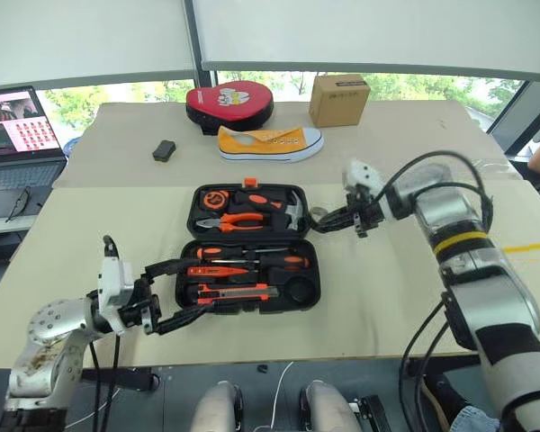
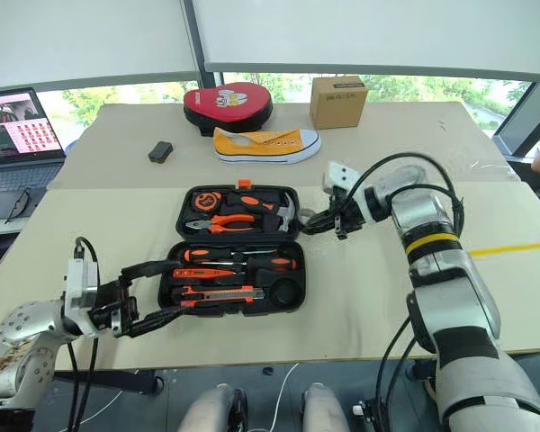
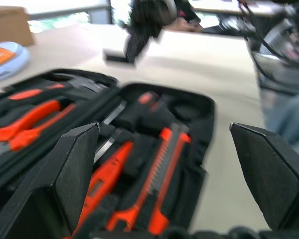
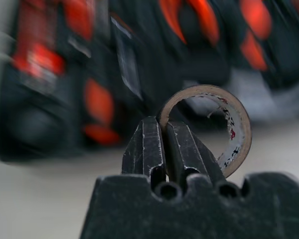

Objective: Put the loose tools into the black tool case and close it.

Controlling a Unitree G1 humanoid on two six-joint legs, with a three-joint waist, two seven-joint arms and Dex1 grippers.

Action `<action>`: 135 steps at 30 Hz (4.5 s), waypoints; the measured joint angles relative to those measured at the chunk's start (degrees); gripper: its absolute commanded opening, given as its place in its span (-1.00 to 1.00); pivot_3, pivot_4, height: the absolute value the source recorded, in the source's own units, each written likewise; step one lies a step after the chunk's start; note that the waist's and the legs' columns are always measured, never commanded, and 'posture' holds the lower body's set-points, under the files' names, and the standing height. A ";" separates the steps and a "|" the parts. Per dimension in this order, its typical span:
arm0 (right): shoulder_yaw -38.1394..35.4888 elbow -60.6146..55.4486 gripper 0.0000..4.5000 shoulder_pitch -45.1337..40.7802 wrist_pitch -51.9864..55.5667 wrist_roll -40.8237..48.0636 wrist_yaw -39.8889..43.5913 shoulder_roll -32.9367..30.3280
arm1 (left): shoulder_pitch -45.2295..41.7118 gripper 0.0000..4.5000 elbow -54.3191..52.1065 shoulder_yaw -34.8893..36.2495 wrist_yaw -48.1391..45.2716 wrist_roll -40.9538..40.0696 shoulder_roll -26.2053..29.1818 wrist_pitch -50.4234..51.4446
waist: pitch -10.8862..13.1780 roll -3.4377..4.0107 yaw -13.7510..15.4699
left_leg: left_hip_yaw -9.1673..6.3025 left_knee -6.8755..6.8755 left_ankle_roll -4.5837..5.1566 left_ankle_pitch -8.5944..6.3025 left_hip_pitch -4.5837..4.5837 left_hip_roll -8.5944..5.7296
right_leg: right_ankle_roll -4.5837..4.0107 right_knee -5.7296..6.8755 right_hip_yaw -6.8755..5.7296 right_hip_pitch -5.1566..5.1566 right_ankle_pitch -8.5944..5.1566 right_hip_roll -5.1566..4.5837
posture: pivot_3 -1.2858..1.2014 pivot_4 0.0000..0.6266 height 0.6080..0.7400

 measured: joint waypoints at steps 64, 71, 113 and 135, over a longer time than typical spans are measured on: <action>-5.97 0.56 -1.00 20.71 -23.88 -6.50 -27.15 6.52 | -23.63 -0.94 21.95 -6.88 30.64 15.18 -7.67 13.28 | 0.09 -0.35 0.23 | 0.07 0.07 -0.13 0.08 0.06 -0.12 | 0.04 0.03 0.03 0.12 0.03 0.05 | 0.03 -0.52 1.00; -8.26 -13.10 -1.00 30.37 -16.28 -3.97 -26.53 1.35 | -18.68 -0.94 13.14 -9.50 26.15 14.23 -7.13 17.68 | 0.09 -0.36 1.06 | 0.08 0.07 -0.02 0.01 0.03 -0.18 | 0.11 -0.15 0.05 0.20 0.02 -0.07 | 0.03 -0.52 1.00; -1.05 -14.10 0.96 4.78 55.99 10.81 -40.62 -5.51 | -45.58 1.00 17.22 -13.98 39.11 6.61 -3.21 66.87 | 0.20 -0.55 1.24 | -0.07 0.46 -0.05 0.08 -0.91 -0.38 | 0.16 0.20 0.13 -0.74 0.03 0.03 | 0.03 -0.52 1.00; -6.60 -13.61 -1.00 8.45 48.64 9.91 -42.82 -0.37 | -40.58 -0.99 14.29 -7.51 41.05 5.76 -8.86 61.96 | 0.15 -0.61 1.27 | -0.16 0.97 0.07 0.12 -0.82 -0.31 | 0.24 0.39 0.14 -0.49 0.30 0.07 | 0.03 -0.52 1.00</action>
